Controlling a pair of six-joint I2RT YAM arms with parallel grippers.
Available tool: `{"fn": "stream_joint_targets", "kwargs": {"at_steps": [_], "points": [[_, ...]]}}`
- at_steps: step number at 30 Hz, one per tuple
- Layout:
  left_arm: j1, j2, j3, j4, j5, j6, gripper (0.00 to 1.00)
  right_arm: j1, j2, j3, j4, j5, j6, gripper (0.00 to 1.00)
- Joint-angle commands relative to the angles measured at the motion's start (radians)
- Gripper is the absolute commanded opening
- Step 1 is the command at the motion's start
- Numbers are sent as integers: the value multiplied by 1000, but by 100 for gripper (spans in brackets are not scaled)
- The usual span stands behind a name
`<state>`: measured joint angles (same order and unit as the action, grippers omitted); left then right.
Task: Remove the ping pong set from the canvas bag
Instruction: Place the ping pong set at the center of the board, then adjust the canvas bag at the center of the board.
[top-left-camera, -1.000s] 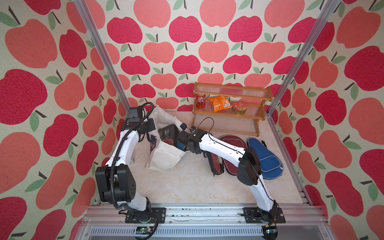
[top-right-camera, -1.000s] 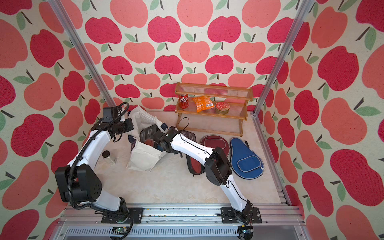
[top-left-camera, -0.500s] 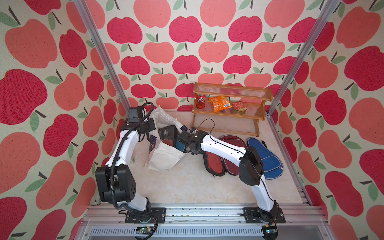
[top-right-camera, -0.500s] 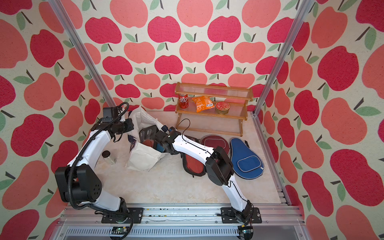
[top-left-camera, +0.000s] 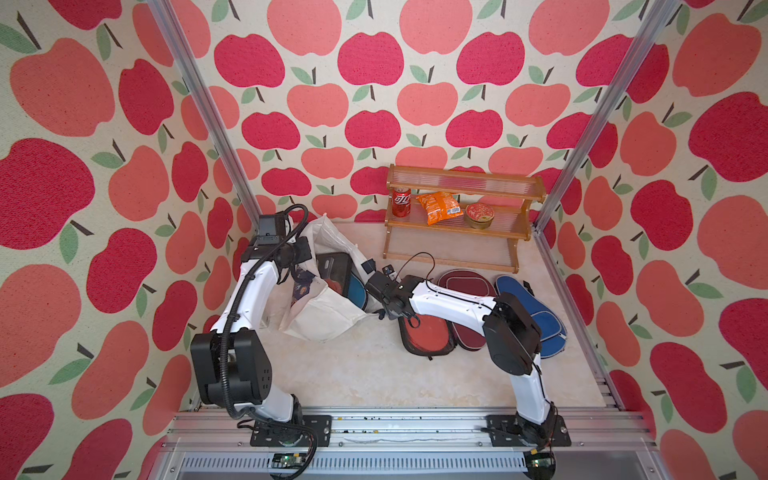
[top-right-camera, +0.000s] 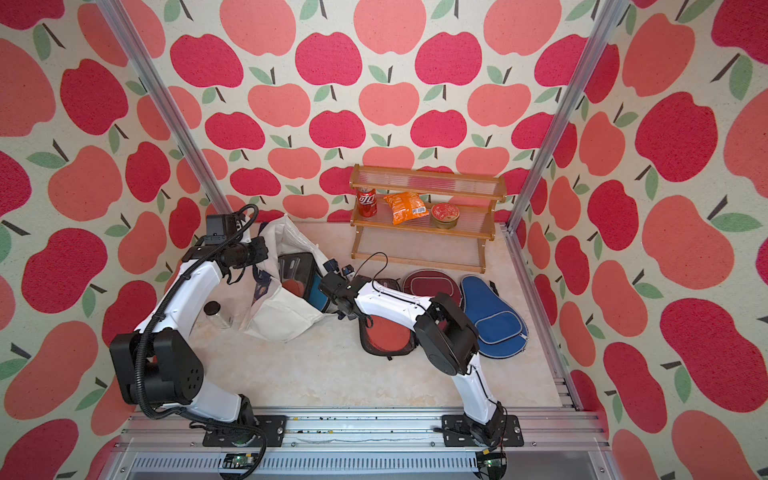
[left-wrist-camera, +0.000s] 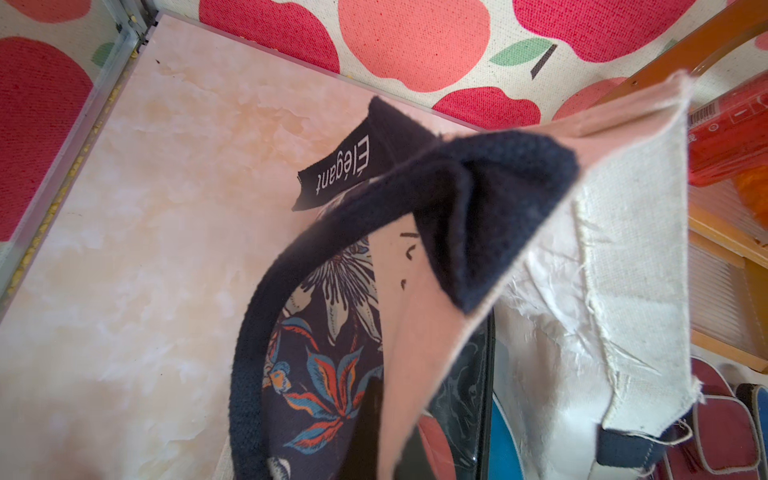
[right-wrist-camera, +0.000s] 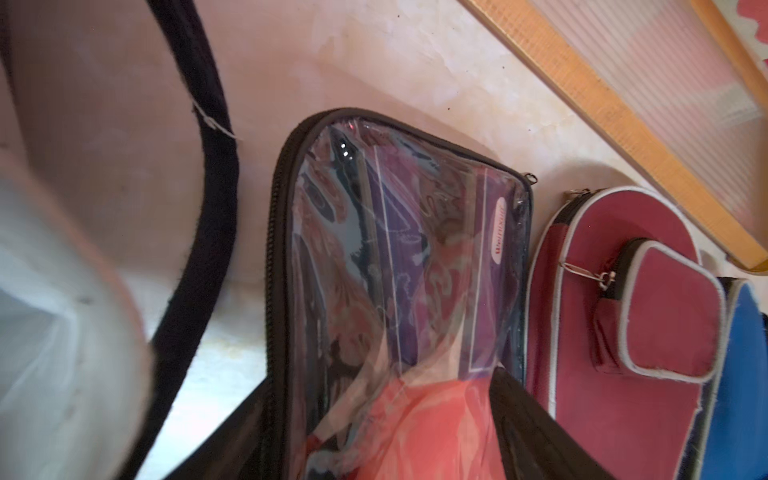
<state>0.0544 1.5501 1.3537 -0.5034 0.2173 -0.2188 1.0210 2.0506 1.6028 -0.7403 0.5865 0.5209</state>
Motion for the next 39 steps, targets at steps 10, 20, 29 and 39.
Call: {"fn": "stream_joint_targets", "kwargs": {"at_steps": [10,20,29,39], "points": [[-20,-19,-14,-21,8,2,0,-42,-345,-184,345,-193,23,90],[-24,-25,-13,-20,17,-1,0,-61,-471,-415,728,-333,29,89],[-33,-29,-13,-20,25,4,0,-85,-402,-422,788,-437,30,89],[-42,-24,-12,-16,55,7,0,-150,-216,-330,795,-637,42,85]]}}
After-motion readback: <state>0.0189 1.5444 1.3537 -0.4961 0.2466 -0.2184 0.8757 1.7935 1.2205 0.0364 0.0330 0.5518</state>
